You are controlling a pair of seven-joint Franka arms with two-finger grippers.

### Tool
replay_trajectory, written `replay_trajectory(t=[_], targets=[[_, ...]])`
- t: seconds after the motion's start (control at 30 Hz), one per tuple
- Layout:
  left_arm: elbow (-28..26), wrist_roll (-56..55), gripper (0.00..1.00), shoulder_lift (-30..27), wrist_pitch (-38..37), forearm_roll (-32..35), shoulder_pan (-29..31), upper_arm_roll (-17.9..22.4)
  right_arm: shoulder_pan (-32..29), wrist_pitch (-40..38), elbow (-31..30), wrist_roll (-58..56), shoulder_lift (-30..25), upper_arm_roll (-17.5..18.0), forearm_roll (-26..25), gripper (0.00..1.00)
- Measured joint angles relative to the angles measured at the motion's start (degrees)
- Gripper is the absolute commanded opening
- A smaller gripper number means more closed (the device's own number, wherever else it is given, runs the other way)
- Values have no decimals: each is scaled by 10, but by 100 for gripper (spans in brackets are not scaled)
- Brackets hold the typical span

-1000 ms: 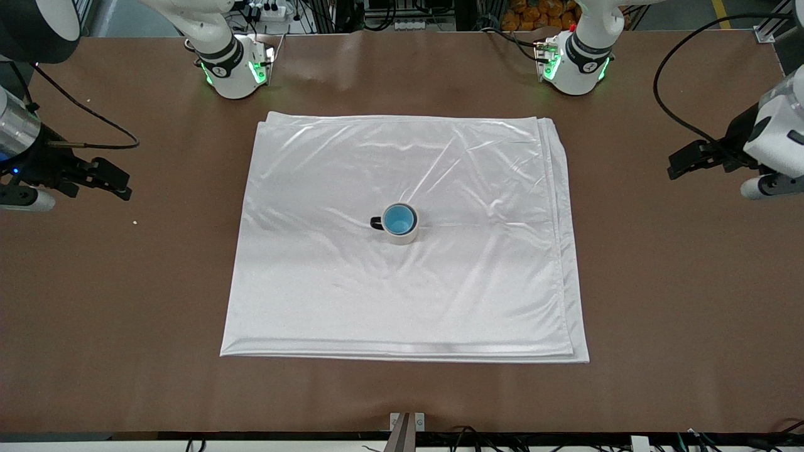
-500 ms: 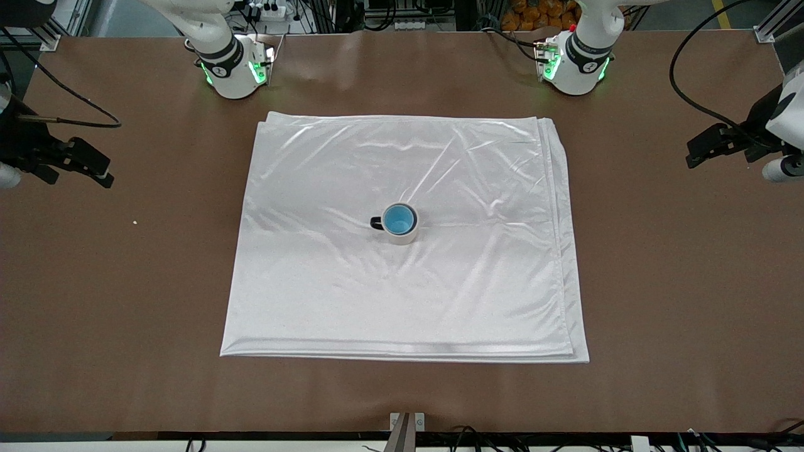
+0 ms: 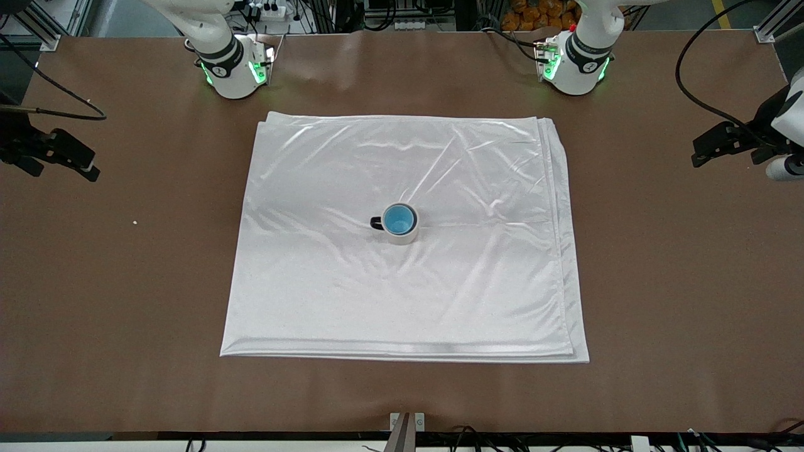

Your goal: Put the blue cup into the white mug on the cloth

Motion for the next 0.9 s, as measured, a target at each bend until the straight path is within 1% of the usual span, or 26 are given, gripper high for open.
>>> replay_trajectory(t=[0.13, 0.23, 0.3, 0.5, 0.57, 0.9], targets=[[0, 0, 100, 1, 0, 0, 0, 0, -2, -2, 0, 0, -1, -3, 0, 100], [-1, 0, 100, 3, 0, 0, 0, 0, 0, -2, 0, 0, -1, -12, 0, 100], [-1, 0, 100, 4, 0, 0, 0, 0, 6, -2, 0, -1, -1, -23, 0, 100], [-1, 0, 100, 5, 0, 0, 0, 0, 47, -3, 0, -2, -2, -74, 1, 100], [-1, 0, 100, 5, 0, 0, 0, 0, 53, -3, 1, -2, -2, -82, 1, 100], [-1, 0, 100, 5, 0, 0, 0, 0, 61, -3, 9, -2, -2, -86, 1, 100]])
